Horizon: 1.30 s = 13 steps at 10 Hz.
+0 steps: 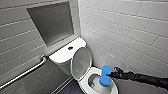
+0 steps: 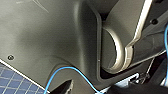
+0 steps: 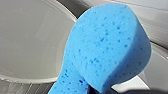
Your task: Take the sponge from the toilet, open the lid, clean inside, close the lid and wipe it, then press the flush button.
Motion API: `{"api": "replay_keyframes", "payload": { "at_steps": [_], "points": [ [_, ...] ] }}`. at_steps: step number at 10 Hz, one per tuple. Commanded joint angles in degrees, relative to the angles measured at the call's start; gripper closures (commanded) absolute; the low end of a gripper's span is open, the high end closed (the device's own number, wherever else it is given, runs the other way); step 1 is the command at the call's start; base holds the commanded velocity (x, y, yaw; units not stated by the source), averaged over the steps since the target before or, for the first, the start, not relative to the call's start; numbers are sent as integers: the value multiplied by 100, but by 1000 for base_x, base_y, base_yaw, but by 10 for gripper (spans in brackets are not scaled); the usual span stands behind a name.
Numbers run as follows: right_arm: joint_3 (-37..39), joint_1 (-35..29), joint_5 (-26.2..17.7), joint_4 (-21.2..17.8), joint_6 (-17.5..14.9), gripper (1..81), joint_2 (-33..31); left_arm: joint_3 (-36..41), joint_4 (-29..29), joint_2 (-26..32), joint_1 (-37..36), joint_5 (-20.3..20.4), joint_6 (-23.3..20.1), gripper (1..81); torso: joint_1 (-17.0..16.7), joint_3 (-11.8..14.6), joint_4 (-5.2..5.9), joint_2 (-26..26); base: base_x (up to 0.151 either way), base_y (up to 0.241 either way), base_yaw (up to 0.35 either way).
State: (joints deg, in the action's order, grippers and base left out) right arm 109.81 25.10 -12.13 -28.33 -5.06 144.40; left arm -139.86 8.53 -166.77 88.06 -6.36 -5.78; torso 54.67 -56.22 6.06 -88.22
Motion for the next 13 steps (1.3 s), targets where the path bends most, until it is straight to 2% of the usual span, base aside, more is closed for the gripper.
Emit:
{"api": "replay_keyframes", "payload": {
  "at_steps": [1,3,5,7,8,9,10,13],
  "points": [
    [83,-843,-290,-120,-13,811,-66,82,-115,-146,435,-463,-19,10,0,0,0,0,0,0,0],
    [48,-975,-290,-129,-13,811,-66,47,-71,-366,647,-462,-55,10,0,-296,0,0,0,0,0],
    [74,-1089,-290,-129,-13,811,-5,55,-71,-419,726,-462,-55,10,0,-472,0,0,0,0,0],
    [170,-1098,-290,-103,-13,811,179,47,-71,-446,769,-462,-55,10,0,-790,0,0,0,0,0],
    [215,-1098,-290,-103,-13,811,267,47,-80,-437,770,-392,-55,10,0,-566,0,2,0,0,0],
    [189,-1107,-290,-111,-13,811,285,73,-106,-402,770,-296,-55,10,2,-689,0,5,0,0,0],
    [153,-1116,-290,-129,-13,811,294,82,-115,-393,770,-287,-55,10,374,-721,0,-566,0,0,0],
    [136,-1116,-290,-120,-13,811,478,82,-89,-419,770,-278,-64,10,546,-776,0,-842,0,0,0]
  ]
}}
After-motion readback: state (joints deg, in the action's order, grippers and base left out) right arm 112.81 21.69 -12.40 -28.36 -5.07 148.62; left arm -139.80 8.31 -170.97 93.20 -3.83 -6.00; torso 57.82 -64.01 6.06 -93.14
